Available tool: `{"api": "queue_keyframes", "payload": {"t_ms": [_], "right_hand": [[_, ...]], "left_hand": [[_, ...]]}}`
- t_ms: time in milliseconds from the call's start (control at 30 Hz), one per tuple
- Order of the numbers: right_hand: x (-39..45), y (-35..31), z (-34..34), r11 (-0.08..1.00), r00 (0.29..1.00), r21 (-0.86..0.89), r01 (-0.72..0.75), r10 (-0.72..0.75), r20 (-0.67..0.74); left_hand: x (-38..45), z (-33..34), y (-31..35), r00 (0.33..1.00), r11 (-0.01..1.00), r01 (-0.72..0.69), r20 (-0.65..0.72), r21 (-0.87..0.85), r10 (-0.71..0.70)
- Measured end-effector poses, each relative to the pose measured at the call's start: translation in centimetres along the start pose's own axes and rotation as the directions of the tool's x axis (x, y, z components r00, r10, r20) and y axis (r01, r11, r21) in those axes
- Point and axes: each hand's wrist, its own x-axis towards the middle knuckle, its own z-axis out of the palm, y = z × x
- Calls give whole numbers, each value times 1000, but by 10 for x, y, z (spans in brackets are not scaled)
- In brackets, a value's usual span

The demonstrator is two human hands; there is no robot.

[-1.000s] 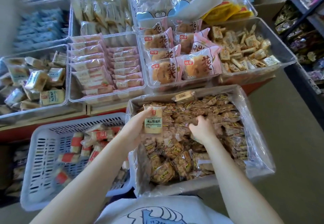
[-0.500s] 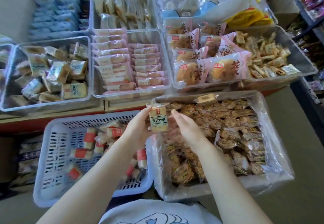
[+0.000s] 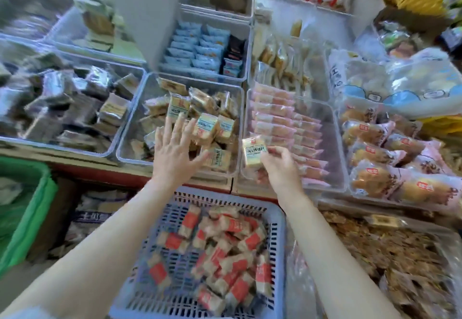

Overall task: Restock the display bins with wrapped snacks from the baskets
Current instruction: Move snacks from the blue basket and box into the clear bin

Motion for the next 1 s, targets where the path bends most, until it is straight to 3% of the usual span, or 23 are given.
{"api": "queue_keyframes", "payload": {"t_ms": [100, 233, 300, 467, 733, 800, 867, 1000], "right_hand": [[29, -42, 39, 983, 988, -117, 138, -146, -60], [82, -82, 81, 844, 893, -433, 315, -418, -165], [108, -93, 101, 757, 863, -553, 347, -489, -129], [149, -88, 144, 656, 929, -662, 362, -316, 195], [132, -79, 152, 638, 904, -646, 419, -224, 365], [114, -69, 142, 647, 893, -615, 451, -324, 313], [83, -57, 123, 700, 883, -553, 452, -441, 163], [14, -9, 66, 807, 907, -471, 356, -419, -33]], "left_hand": [[11, 5, -24, 990, 996, -51, 139, 77, 40], [12, 9, -25, 992, 999, -30, 126, 39, 25], [14, 10, -26, 992, 999, -41, 123, 26, 38], [17, 15, -29, 994, 999, -39, 105, -3, 39], [19, 14, -28, 995, 1000, -22, 102, 10, 21], [20, 12, -29, 994, 1000, -23, 107, 2, 23], [18, 10, -31, 992, 999, -35, 123, -22, 37], [3, -2, -26, 1000, 977, -1, 12, -214, 3]]}}
